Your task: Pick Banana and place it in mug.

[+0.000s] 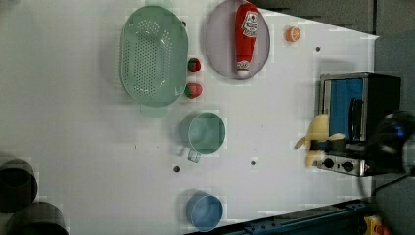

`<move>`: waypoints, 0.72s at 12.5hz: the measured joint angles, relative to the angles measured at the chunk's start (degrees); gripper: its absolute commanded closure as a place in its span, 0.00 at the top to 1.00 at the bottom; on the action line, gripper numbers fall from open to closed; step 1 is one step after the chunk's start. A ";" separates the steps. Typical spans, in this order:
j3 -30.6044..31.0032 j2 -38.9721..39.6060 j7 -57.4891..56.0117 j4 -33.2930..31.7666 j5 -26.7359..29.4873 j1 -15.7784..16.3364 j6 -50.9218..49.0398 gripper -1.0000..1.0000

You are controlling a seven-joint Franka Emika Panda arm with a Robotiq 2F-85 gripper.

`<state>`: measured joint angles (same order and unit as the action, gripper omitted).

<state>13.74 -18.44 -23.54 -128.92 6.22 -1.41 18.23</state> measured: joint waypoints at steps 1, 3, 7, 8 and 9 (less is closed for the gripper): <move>2.50 1.18 3.57 0.22 0.19 0.14 0.64 0.25; 7.68 6.12 11.13 1.01 0.72 0.64 5.36 0.25; 11.05 20.28 21.01 -0.90 1.95 3.10 11.04 0.25; 11.22 22.47 22.27 -1.34 1.57 2.94 12.77 0.25; 11.46 24.84 23.91 -1.45 0.05 2.77 16.41 0.25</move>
<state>25.19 6.41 0.37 -130.37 6.27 1.36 34.63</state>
